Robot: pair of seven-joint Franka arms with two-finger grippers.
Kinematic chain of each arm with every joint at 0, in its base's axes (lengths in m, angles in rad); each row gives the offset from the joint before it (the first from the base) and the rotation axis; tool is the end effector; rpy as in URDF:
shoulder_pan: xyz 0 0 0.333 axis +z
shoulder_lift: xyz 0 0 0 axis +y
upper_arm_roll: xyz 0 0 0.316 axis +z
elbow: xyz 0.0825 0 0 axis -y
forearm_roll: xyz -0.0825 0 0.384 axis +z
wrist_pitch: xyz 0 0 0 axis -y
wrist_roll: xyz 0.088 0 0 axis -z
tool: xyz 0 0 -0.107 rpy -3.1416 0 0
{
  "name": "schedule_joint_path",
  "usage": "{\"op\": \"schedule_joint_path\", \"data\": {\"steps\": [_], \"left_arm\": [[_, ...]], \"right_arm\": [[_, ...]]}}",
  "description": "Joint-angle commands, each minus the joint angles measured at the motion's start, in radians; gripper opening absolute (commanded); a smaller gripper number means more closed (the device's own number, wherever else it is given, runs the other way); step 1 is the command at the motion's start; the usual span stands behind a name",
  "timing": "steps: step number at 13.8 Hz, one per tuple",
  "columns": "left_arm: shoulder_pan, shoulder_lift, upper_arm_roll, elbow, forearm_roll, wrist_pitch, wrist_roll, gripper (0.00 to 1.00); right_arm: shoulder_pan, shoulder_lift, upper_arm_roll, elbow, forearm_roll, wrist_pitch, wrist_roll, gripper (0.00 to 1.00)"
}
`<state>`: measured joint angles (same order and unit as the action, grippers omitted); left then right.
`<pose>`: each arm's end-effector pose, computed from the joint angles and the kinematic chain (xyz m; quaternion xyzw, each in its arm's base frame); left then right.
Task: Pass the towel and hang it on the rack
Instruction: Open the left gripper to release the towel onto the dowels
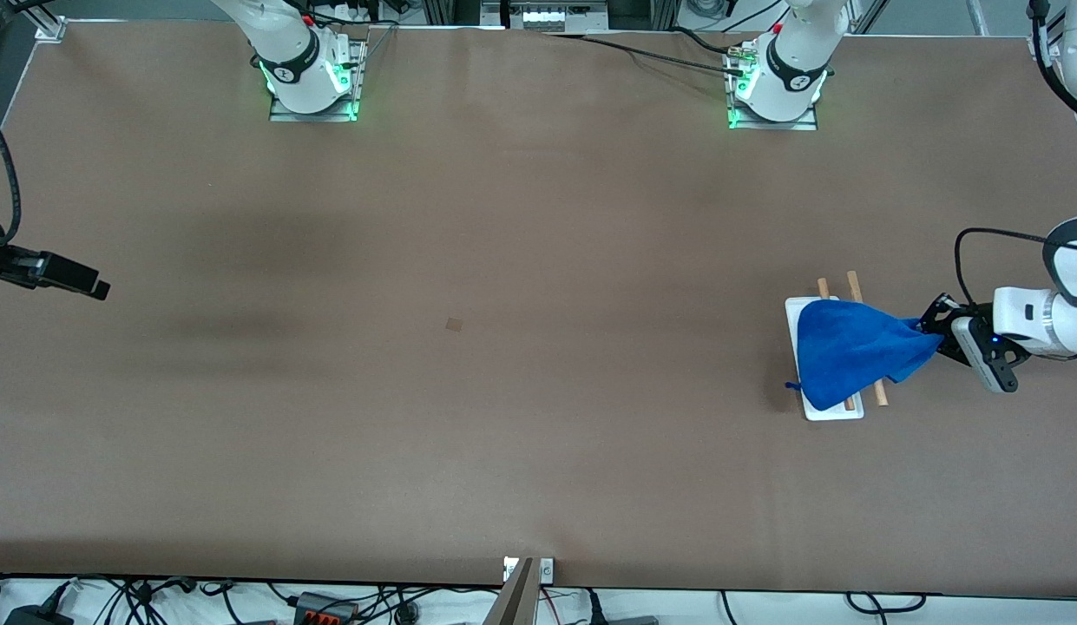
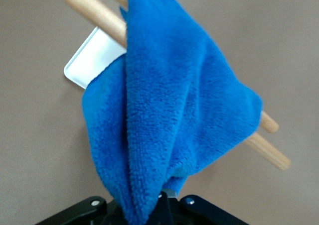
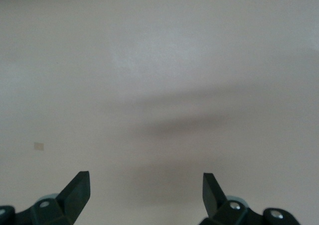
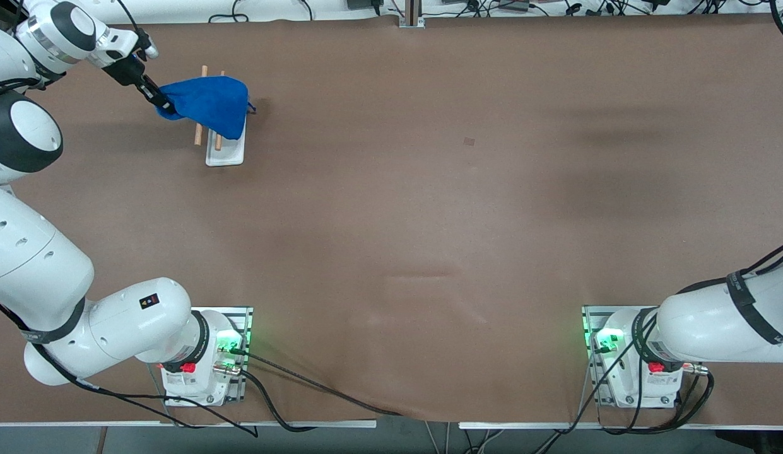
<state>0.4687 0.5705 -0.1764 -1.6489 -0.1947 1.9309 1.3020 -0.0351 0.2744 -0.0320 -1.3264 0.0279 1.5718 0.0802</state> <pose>0.6243 0.1861 0.2678 0.8833 -0.4270 -0.0019 0.1935 0.6351 -0.0368 0.5764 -0.9972 0.0733 0.0145 0.0095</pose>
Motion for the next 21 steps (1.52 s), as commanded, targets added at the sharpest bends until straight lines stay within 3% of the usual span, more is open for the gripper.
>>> {"op": "schedule_joint_path", "data": {"steps": [1,4,5,9,14,18,21], "left_arm": [[0.01,0.028,-0.014,0.023,0.003,0.01,0.013,0.37],[0.01,0.034,-0.015,0.023,-0.019,0.01,0.008,0.95],[0.011,0.035,-0.015,0.024,-0.031,0.007,0.014,1.0],[0.019,0.022,-0.015,0.038,-0.035,-0.015,0.003,1.0],[0.019,0.023,-0.014,0.171,-0.034,-0.217,-0.052,1.0],[0.016,-0.004,-0.014,0.27,-0.022,-0.257,-0.082,1.0],[0.011,-0.027,-0.018,0.381,-0.022,-0.441,-0.219,1.0]], "right_arm": [[-0.014,-0.076,0.024,-0.1,-0.034,0.014,-0.034,1.0],[-0.015,-0.203,0.024,-0.293,-0.039,0.097,-0.057,1.0],[-0.015,-0.24,0.024,-0.342,-0.039,0.118,-0.057,1.0],[-0.015,-0.271,0.024,-0.395,-0.037,0.134,-0.057,1.0],[-0.017,-0.247,0.026,-0.347,-0.034,0.131,-0.059,1.0],[-0.017,-0.25,0.021,-0.344,-0.034,0.128,-0.06,1.0],[-0.017,-0.251,0.021,-0.344,-0.032,0.128,-0.059,1.0]]}}
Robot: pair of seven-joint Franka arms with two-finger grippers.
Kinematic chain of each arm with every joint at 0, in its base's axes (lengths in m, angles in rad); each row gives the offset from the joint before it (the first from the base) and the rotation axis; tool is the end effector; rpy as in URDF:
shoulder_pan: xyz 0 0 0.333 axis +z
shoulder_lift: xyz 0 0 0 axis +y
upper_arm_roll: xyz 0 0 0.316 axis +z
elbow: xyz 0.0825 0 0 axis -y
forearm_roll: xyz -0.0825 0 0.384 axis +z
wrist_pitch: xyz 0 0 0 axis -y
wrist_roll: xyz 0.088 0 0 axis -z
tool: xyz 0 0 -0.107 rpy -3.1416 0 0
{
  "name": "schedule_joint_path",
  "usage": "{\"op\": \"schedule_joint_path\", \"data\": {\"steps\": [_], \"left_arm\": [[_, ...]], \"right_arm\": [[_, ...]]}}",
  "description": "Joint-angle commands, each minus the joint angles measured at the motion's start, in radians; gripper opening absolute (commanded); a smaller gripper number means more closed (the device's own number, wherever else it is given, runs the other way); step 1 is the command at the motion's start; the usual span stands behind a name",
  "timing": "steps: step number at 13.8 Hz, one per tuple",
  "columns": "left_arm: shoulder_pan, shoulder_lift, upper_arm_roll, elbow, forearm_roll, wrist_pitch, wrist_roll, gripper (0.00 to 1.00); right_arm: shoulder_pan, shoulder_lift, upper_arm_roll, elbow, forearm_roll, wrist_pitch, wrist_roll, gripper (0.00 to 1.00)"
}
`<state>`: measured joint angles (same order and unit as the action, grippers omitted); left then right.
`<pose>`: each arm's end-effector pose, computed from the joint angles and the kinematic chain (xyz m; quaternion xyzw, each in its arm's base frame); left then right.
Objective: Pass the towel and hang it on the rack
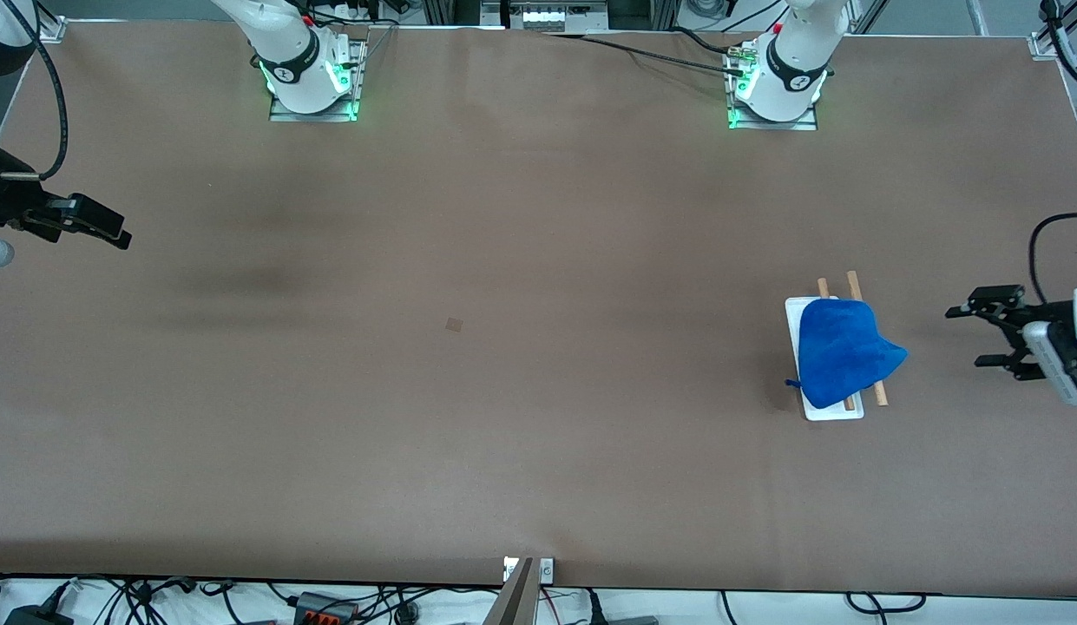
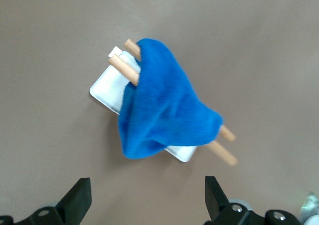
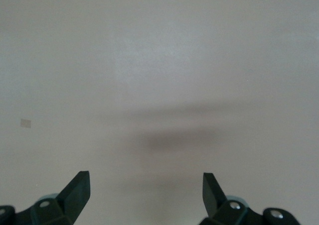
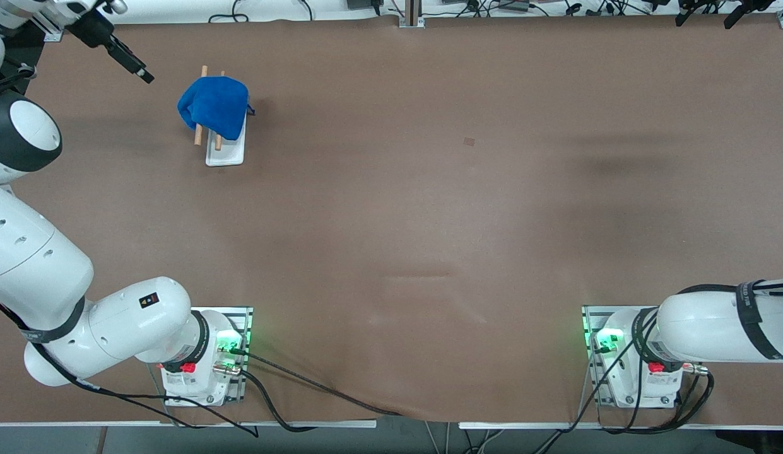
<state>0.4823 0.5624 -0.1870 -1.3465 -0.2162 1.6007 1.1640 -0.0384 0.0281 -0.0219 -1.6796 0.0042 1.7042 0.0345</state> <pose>0.6499 0.2000 0.3878 0.8964 -0.3875 -0.0052 0.2151 0.5696 -0.0338 0.5686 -0.9989 0.0477 0.0017 0.0018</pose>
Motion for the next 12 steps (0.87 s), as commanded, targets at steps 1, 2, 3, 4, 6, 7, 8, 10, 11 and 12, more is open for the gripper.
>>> {"op": "schedule_joint_path", "data": {"steps": [1,2,3,4,6,7,8,10,11,12], "left_arm": [[-0.017,-0.019,-0.008,0.133,0.021,-0.151,-0.116,1.0],[-0.033,-0.019,-0.008,0.162,0.074,-0.162,-0.153,1.0],[-0.034,-0.021,-0.014,0.177,0.113,-0.168,-0.196,1.0],[-0.045,-0.021,-0.017,0.181,0.139,-0.169,-0.24,1.0],[-0.096,-0.021,-0.015,0.208,0.165,-0.2,-0.299,1.0],[-0.116,-0.021,-0.018,0.245,0.17,-0.227,-0.323,1.0],[-0.142,-0.021,-0.006,0.262,0.17,-0.255,-0.366,1.0],[-0.162,-0.022,-0.008,0.267,0.172,-0.269,-0.447,1.0],[-0.186,-0.039,-0.003,0.265,0.173,-0.274,-0.467,1.0],[-0.191,-0.067,-0.005,0.254,0.173,-0.274,-0.499,1.0]], "right_arm": [[-0.015,-0.005,0.011,0.009,-0.007,-0.005,-0.013,1.0],[-0.014,-0.007,0.011,0.009,-0.007,-0.005,-0.013,1.0],[-0.014,-0.01,0.011,0.012,-0.007,-0.005,-0.015,1.0],[-0.014,-0.01,0.01,0.012,-0.007,-0.005,-0.016,1.0],[-0.014,-0.008,0.01,0.026,-0.007,-0.008,-0.021,1.0],[-0.012,-0.007,0.014,0.026,-0.006,-0.017,-0.019,1.0],[-0.009,-0.007,0.017,0.026,-0.006,-0.027,-0.019,1.0],[0.002,-0.005,0.019,0.026,-0.006,-0.035,-0.018,1.0],[0.002,-0.007,0.019,0.026,-0.006,-0.035,-0.018,1.0],[0.002,-0.007,0.019,0.026,-0.007,-0.035,-0.015,1.0]]}}
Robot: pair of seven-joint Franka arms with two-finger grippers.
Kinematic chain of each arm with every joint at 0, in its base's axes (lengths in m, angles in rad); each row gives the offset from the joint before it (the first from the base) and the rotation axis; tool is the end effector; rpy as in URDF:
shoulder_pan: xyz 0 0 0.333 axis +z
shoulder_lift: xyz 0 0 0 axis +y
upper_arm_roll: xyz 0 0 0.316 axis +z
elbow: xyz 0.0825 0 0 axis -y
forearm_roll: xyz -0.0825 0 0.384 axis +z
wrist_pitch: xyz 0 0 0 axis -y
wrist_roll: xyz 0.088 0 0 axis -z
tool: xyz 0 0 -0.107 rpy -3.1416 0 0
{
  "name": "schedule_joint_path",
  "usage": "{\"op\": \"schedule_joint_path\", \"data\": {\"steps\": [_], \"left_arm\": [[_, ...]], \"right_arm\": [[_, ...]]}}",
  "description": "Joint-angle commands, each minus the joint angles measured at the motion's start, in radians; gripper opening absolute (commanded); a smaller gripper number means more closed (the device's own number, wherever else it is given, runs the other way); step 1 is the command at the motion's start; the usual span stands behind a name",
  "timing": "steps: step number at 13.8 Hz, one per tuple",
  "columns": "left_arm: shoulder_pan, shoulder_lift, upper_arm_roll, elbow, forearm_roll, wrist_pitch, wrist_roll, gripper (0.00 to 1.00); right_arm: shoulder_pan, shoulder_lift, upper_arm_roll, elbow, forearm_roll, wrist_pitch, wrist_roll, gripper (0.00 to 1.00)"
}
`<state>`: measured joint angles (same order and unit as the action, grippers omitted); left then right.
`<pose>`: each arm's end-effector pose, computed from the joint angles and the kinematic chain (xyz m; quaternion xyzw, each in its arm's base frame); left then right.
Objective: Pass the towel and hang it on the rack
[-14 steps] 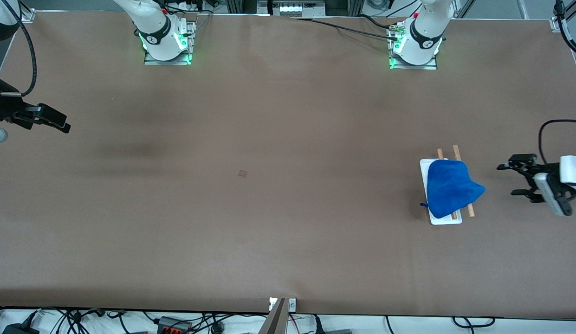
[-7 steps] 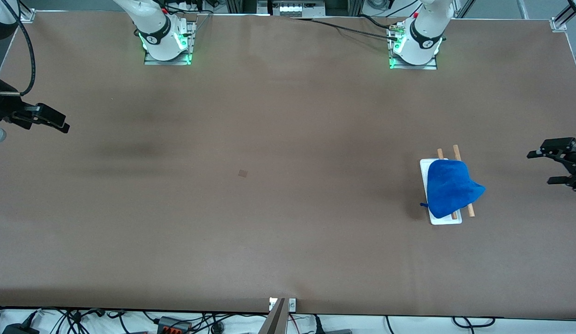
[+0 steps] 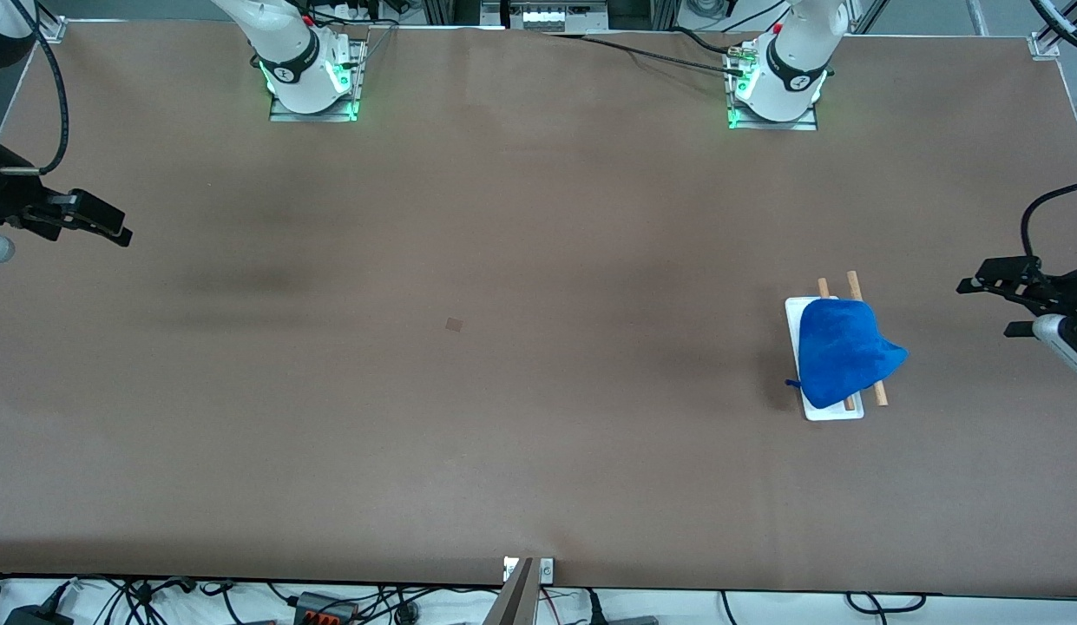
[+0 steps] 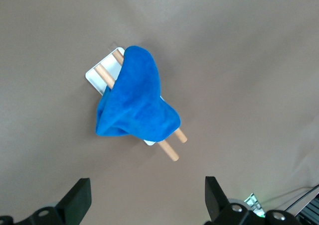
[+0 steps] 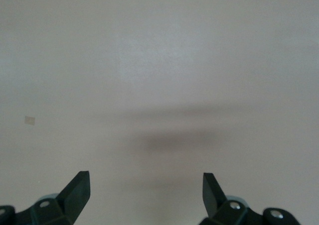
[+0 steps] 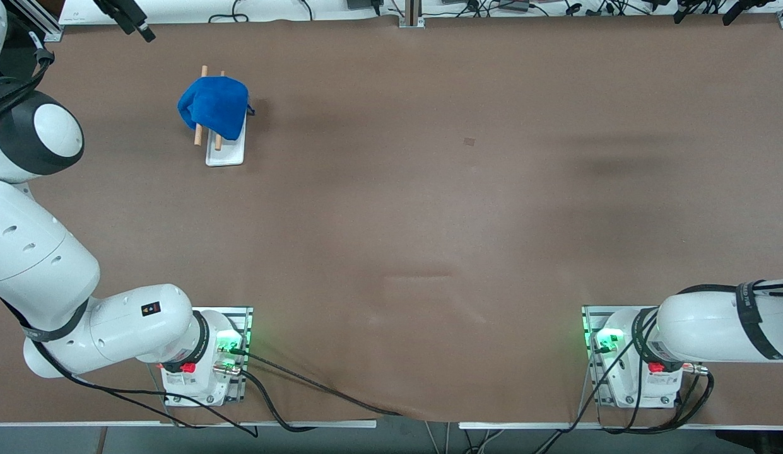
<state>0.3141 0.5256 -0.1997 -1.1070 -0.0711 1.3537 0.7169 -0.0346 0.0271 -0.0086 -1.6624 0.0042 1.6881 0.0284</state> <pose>0.6642 0.1024 0.5027 0.9439 -0.2897 -0.0869 0.1329 0.5694 -0.0242 0.5760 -0.9993 0.0360 0.0007 0.0020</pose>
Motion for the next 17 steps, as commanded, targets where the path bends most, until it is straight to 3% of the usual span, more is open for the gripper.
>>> {"op": "schedule_joint_path", "data": {"steps": [1,2,5,10,17], "left_arm": [[-0.023,-0.038,0.003,0.007,0.025,-0.027,-0.092,1.0],[-0.024,-0.07,0.005,-0.04,0.025,-0.015,-0.149,1.0],[-0.055,-0.319,0.011,-0.354,0.076,0.212,-0.347,1.0],[-0.069,-0.496,0.011,-0.581,0.077,0.278,-0.641,1.0],[-0.087,-0.582,0.016,-0.683,0.076,0.366,-0.665,1.0]], "right_arm": [[-0.002,-0.006,0.006,0.009,-0.01,-0.018,-0.008,1.0],[-0.002,-0.006,0.006,0.009,-0.012,-0.016,-0.01,1.0],[-0.004,-0.009,0.006,0.009,-0.01,-0.018,-0.01,1.0],[-0.005,-0.009,0.002,0.009,-0.009,-0.019,-0.062,1.0],[-0.002,-0.009,0.004,0.009,-0.01,-0.021,-0.061,1.0]]}}
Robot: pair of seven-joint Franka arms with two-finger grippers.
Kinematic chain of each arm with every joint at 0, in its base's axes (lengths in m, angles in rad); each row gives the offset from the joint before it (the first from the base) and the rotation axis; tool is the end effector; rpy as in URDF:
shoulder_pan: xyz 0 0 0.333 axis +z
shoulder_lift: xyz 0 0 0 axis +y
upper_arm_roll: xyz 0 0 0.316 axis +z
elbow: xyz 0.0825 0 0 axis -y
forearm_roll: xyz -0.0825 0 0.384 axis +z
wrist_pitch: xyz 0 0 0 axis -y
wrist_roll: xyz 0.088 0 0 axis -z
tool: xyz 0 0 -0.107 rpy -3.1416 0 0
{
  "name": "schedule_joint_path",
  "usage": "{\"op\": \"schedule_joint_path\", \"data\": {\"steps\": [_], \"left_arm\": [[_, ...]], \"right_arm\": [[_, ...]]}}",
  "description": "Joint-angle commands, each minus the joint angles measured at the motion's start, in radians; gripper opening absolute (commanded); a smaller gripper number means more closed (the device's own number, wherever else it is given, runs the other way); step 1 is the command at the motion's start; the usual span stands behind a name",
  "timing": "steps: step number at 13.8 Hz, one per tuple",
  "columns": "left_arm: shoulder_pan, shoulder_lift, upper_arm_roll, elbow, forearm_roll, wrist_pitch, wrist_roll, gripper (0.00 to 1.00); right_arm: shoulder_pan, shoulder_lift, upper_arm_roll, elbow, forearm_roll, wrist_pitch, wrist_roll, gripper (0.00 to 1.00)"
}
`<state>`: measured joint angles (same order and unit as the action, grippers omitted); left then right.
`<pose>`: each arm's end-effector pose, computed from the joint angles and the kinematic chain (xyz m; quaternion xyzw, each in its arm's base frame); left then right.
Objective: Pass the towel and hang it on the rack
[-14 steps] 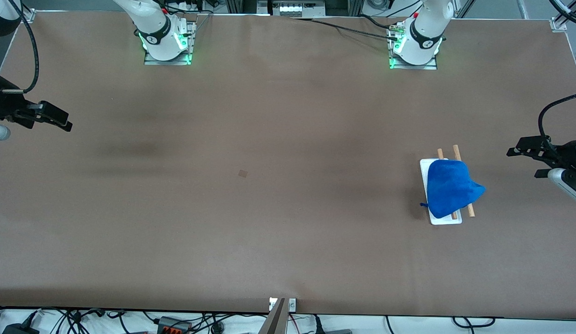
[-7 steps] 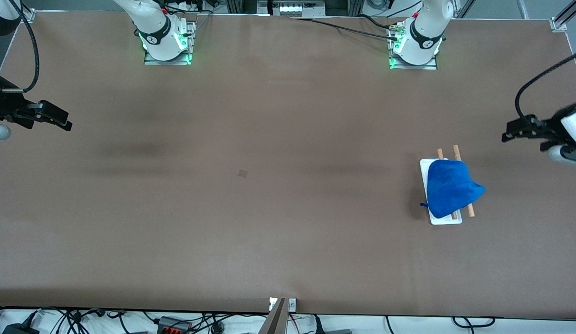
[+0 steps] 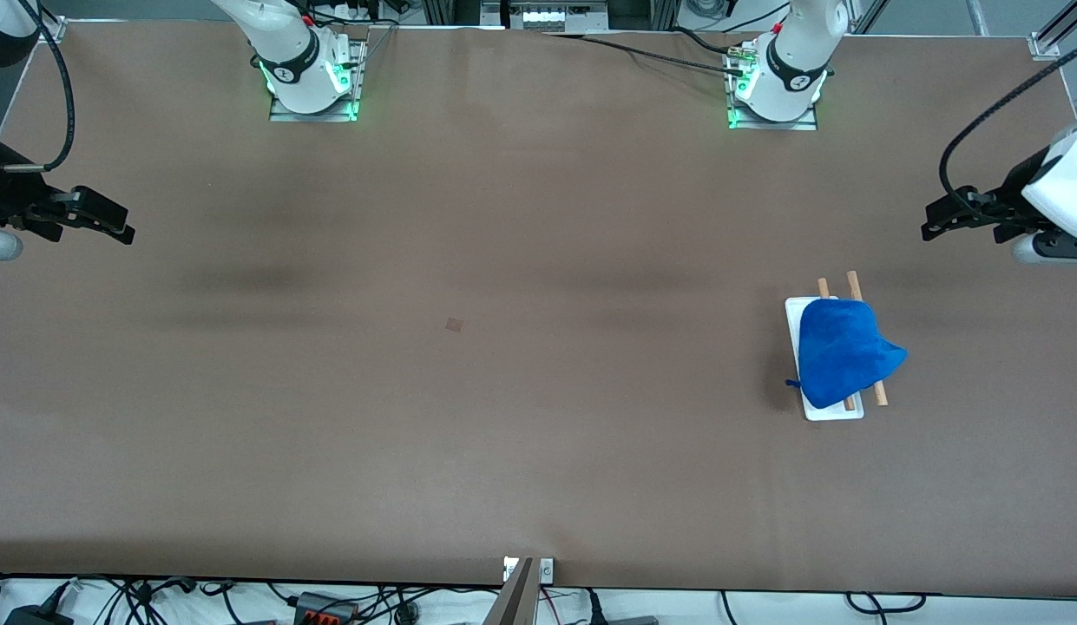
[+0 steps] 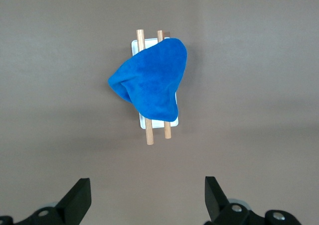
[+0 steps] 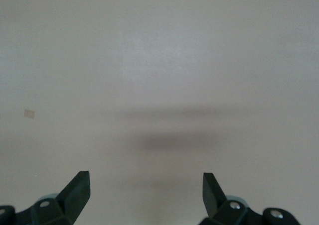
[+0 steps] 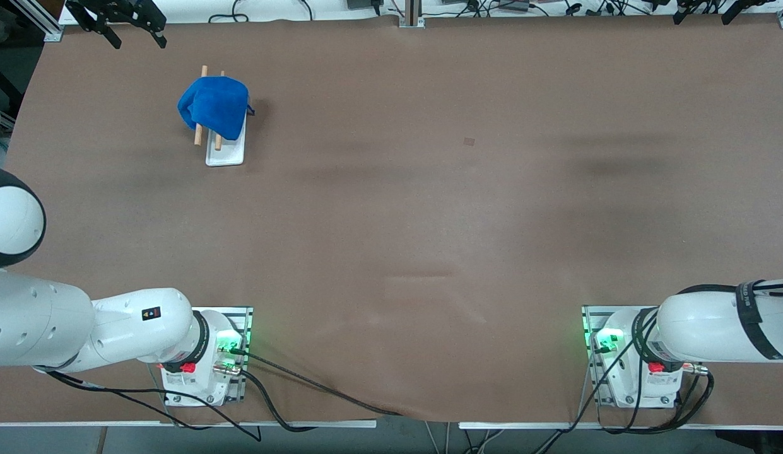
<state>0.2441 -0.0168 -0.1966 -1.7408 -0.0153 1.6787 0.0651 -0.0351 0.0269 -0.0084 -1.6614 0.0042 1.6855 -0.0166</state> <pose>0.5519 0.0240 0.5622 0.9997 -0.0077 -0.0224 0.0072 0.5692 -0.0243 0.5763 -0.9999 0.0137 0.0013 0.0020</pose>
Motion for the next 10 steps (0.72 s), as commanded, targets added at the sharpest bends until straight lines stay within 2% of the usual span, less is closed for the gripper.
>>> {"op": "schedule_joint_path", "data": {"steps": [1,6,7,9,10], "left_arm": [[-0.019,-0.041,0.014,-0.049,0.02,0.041,-0.011,1.0],[-0.038,-0.06,0.019,-0.052,0.02,0.041,-0.008,1.0],[-0.066,-0.06,0.047,-0.051,0.02,0.041,-0.01,1.0],[-0.182,-0.058,0.168,-0.051,0.018,0.039,-0.011,1.0],[-0.209,-0.057,0.205,-0.051,0.014,0.039,-0.01,1.0]], "right_arm": [[-0.002,-0.005,0.004,0.008,-0.01,-0.018,-0.017,1.0],[-0.005,-0.005,0.004,0.008,-0.012,-0.017,-0.028,1.0],[-0.003,-0.005,0.004,0.008,-0.012,-0.018,-0.028,1.0],[-0.005,-0.005,0.004,0.008,-0.012,-0.018,-0.028,1.0],[-0.003,-0.005,0.004,0.008,-0.012,-0.018,-0.028,1.0]]}}
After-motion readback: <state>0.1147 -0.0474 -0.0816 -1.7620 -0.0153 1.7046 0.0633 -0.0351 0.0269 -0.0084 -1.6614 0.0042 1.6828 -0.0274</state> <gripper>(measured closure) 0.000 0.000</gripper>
